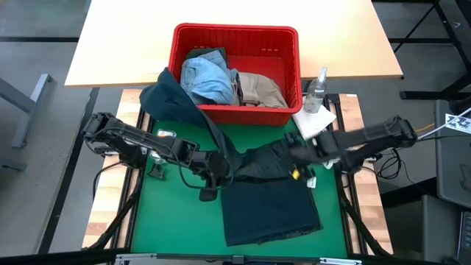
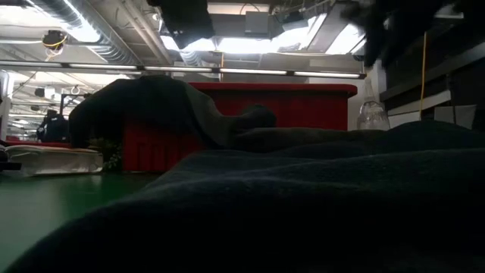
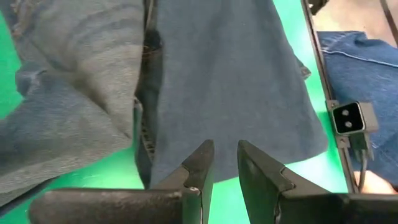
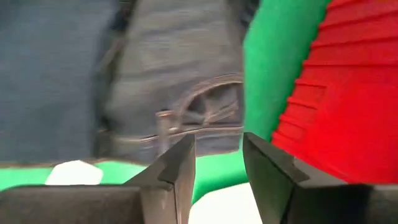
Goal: Fold laundry
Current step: Fold the dark blue jeans
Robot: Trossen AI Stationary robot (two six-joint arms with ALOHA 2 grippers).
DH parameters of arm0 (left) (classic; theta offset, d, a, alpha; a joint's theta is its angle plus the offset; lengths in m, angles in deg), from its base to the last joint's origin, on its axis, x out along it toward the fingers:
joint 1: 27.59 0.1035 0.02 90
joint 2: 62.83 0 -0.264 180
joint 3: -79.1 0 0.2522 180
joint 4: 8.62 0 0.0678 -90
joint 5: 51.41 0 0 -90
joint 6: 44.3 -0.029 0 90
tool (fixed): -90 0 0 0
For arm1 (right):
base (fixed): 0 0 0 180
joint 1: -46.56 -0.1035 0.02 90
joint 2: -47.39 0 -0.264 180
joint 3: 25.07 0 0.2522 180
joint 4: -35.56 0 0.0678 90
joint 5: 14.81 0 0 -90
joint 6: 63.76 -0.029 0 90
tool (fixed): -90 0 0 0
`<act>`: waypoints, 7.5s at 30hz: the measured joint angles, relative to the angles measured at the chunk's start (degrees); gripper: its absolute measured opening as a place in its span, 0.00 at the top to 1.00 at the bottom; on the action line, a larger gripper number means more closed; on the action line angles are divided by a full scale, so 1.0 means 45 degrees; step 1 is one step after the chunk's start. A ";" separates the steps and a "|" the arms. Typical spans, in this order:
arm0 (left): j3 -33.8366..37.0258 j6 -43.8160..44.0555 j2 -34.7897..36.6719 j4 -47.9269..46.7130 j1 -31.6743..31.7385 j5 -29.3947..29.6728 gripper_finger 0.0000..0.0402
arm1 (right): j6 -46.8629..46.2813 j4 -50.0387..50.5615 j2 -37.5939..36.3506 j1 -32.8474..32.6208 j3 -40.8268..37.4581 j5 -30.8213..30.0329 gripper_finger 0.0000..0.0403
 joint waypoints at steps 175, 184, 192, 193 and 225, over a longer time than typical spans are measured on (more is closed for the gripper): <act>0.0000 -0.3198 0.3718 -0.3269 1.8572 -0.1109 0.96 | -0.6558 -0.2168 -0.0015 0.4370 -0.9108 0.1754 0.66; -0.0177 -0.3443 0.5214 -0.2982 1.8559 -0.1793 0.98 | -0.6009 -0.1565 -0.0005 0.4370 -0.8544 0.1703 0.66; -0.0219 -0.5140 0.7437 -0.3841 1.8262 -0.3983 0.98 | -0.5946 -0.0582 -0.0005 0.4370 -0.7788 0.1670 0.66; -0.0223 -0.5337 0.7731 -0.4161 1.8167 -0.4197 0.98 | -0.5946 -0.0552 -0.0005 0.4370 -0.7782 0.1676 0.66; 0.0562 -0.6615 1.0375 -1.1760 1.4098 -0.4415 0.96 | -0.5573 0.1707 -0.0016 0.4356 -0.3962 0.0531 0.66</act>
